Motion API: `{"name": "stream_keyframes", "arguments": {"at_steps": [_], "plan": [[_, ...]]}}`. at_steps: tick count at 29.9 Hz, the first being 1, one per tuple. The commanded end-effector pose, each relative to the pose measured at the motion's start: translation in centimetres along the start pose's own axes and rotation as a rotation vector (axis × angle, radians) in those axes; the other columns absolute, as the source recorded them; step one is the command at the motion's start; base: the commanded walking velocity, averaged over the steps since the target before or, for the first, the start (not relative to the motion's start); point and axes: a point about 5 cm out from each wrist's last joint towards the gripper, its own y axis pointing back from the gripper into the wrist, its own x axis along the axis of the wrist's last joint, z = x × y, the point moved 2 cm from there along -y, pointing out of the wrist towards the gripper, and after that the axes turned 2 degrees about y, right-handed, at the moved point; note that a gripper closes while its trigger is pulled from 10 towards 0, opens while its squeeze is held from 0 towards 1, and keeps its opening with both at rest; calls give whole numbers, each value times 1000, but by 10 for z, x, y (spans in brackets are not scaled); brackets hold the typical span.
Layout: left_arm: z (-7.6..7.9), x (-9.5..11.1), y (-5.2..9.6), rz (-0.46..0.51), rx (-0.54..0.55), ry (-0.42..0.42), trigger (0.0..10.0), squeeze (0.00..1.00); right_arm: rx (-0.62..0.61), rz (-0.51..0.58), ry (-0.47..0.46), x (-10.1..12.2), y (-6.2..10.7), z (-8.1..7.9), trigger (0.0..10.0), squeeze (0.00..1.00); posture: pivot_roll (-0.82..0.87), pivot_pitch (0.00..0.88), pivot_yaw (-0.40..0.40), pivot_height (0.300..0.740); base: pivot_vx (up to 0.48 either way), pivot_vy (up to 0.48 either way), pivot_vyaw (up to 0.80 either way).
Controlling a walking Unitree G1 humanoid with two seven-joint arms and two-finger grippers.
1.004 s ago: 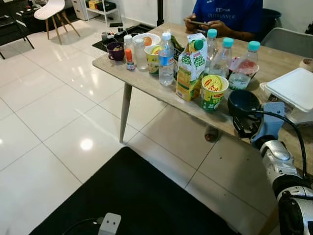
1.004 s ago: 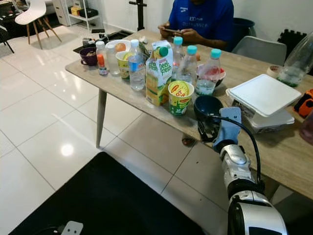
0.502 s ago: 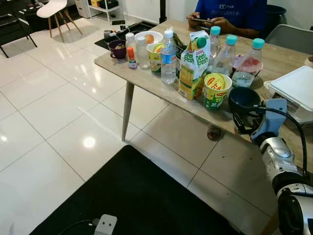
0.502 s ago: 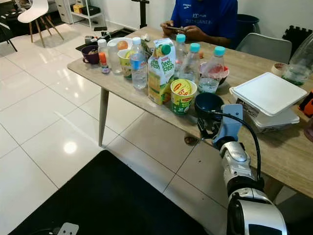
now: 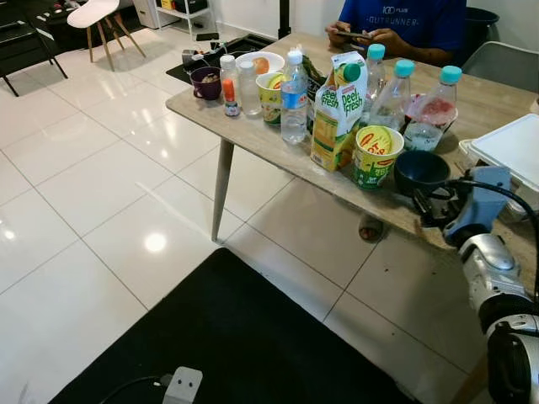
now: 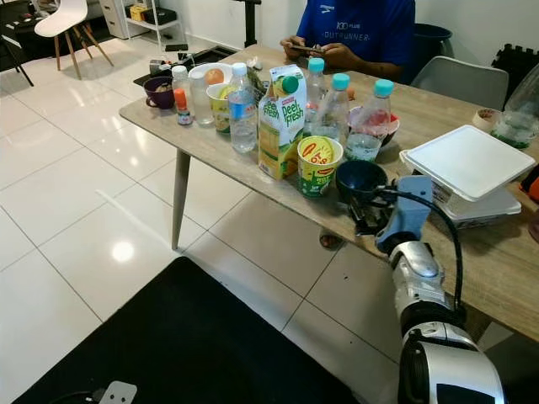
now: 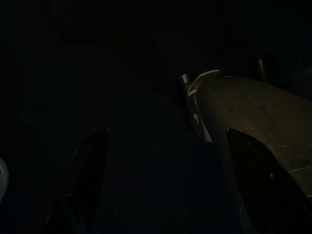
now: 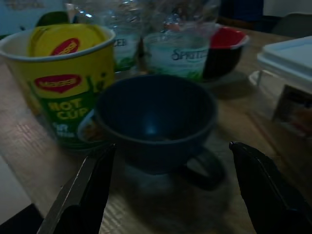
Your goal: Restocking fridge
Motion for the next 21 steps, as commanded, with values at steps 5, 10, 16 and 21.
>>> {"name": "stream_keyframes", "arguments": {"at_steps": [5,10,16,21], "plan": [[8,-16,1,-56,-26,12,10000,0,-11,-29,43,-1,-1,2,10000,0,26,118,25,740,0,0,0],[7,-17,1,-57,-24,16,10000,0,20,-95,137,-9,-1,-4,10000,0,32,123,24,740,0,0,0],[6,-20,2,-61,-20,22,10000,0,54,-146,231,-14,-2,-9,10000,0,46,131,22,740,0,0,0],[6,-22,3,-63,-15,28,10000,0,61,-141,236,-10,-5,-10,10000,0,51,131,17,740,0,0,0]]}}
